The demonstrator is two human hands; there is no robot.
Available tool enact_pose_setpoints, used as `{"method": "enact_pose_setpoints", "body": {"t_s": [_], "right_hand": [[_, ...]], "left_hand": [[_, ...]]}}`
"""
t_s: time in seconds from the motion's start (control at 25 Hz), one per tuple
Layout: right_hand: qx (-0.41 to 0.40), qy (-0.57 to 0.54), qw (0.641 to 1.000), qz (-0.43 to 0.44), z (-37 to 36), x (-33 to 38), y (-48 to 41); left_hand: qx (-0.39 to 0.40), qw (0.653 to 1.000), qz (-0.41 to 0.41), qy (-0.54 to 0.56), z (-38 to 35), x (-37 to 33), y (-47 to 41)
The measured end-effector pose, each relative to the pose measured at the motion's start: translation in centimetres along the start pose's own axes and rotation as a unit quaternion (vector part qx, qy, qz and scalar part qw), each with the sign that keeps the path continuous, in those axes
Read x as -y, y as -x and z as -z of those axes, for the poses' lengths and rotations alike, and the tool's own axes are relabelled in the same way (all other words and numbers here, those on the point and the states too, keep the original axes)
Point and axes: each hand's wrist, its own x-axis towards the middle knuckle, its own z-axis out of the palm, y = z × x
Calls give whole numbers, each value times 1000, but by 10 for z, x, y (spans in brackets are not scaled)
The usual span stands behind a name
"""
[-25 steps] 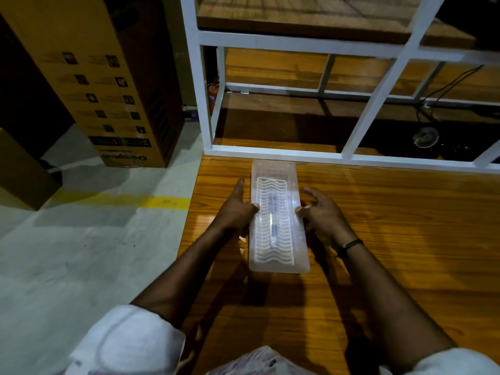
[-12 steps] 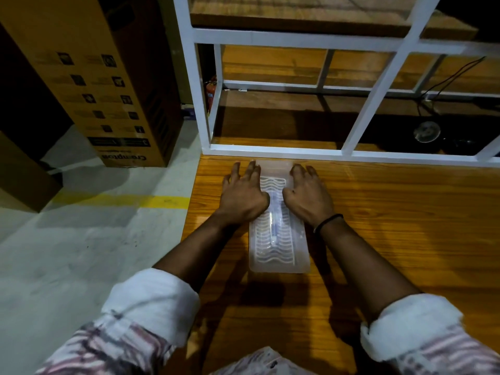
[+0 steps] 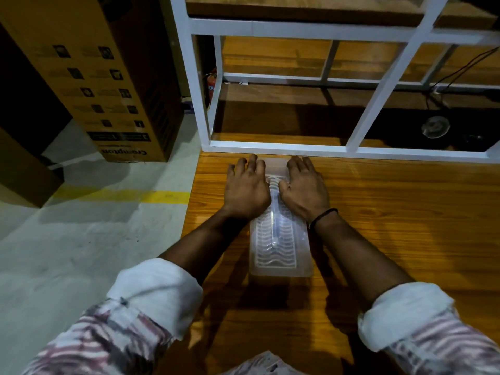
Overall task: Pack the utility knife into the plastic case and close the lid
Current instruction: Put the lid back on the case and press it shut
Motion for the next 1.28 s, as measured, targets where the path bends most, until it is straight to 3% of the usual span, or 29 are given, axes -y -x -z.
{"method": "enact_pose_setpoints", "body": {"t_s": [0.32, 0.88, 1.0, 1.28], "right_hand": [[0, 5, 1000, 26, -4, -5, -9], [36, -59, 998, 7, -35, -14, -25], [41, -62, 997, 2, -28, -11, -23], [-102, 17, 994, 28, 0, 6, 1]], "left_hand": [[73, 996, 6, 50, -6, 5, -15], [0, 994, 31, 104, -27, -2, -19], [13, 995, 36, 94, -22, -4, -21], [-12, 999, 31, 22, -10, -10, -12]]}}
